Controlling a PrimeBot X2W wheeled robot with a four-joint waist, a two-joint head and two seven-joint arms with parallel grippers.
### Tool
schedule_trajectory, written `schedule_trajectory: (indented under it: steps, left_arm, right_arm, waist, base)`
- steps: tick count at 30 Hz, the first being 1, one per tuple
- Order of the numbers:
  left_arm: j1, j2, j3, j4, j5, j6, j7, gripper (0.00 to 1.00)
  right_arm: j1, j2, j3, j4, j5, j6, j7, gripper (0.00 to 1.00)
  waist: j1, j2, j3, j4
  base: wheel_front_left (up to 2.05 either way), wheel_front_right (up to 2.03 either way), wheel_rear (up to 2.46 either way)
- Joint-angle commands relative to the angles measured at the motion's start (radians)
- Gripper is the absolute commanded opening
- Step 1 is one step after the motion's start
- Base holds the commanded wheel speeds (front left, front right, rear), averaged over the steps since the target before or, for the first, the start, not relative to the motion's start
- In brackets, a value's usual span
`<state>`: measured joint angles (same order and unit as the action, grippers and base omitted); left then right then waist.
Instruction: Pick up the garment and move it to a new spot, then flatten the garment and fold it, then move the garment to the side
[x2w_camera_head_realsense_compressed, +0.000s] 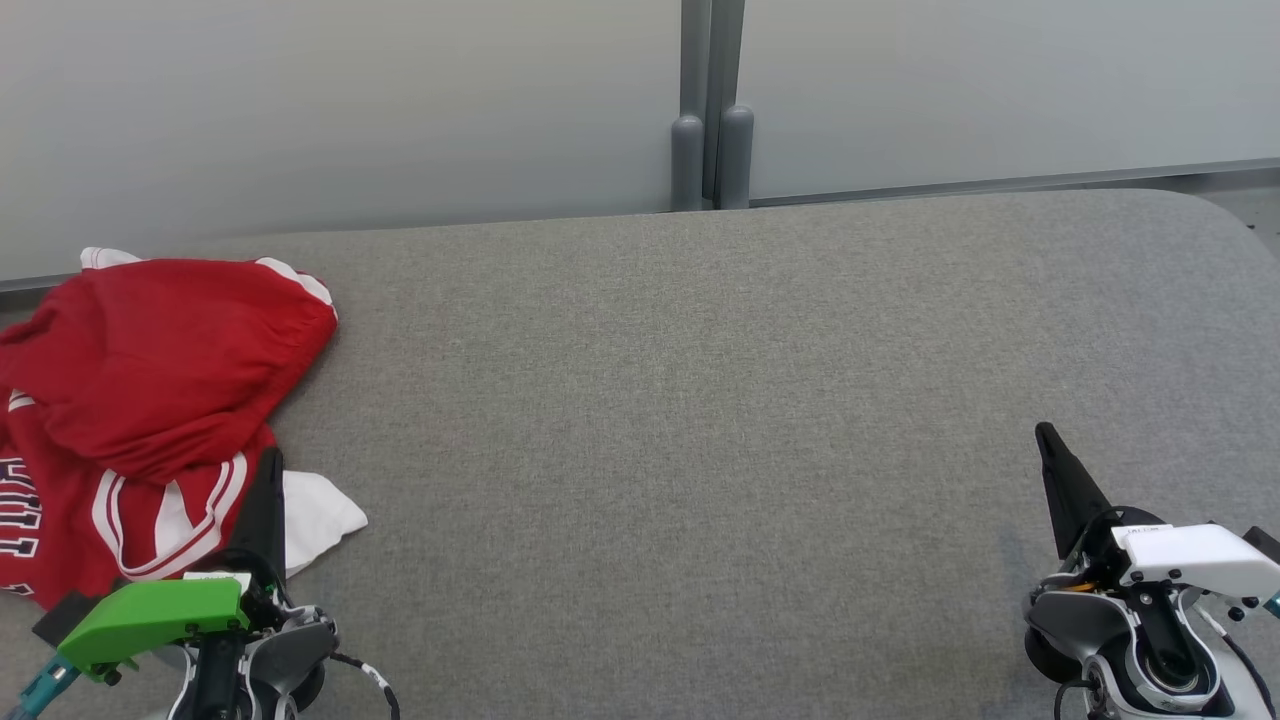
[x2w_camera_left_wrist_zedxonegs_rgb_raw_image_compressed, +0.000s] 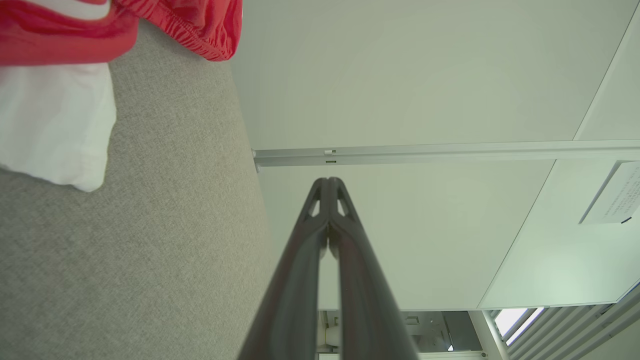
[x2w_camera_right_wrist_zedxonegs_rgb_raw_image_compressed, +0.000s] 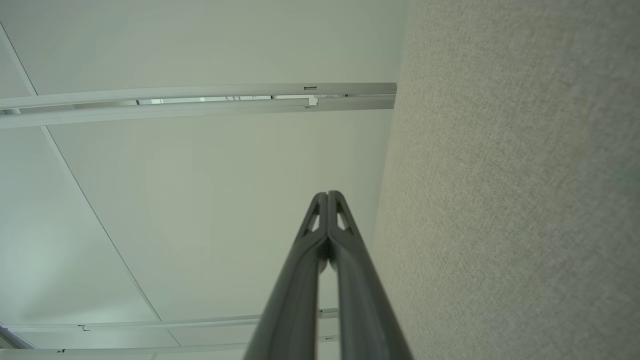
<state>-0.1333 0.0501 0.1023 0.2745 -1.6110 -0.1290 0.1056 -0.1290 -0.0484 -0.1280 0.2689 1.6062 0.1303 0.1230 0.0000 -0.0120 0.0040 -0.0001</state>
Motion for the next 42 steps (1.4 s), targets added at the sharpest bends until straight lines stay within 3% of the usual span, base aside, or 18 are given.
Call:
schedule_trajectory:
  steps: [1, 42]
  left_arm:
    - [-0.013, 0.0, 0.003, -0.002, 0.001, -0.004, 0.004, 0.0]
    - [-0.013, 0.0, 0.003, -0.002, 0.001, -0.004, 0.004, 0.0]
  right_arm:
    - [-0.01, -0.005, 0.0, 0.001, 0.004, 0.001, 0.001, 0.0]
    - [-0.01, -0.005, 0.0, 0.001, 0.004, 0.001, 0.001, 0.0]
  waist:
    - [0.0, 0.012, 0.0, 0.0]
    - [0.0, 0.012, 0.0, 0.0]
  base:
    - [0.0, 0.0, 0.0]
    - [0.0, 0.0, 0.0]
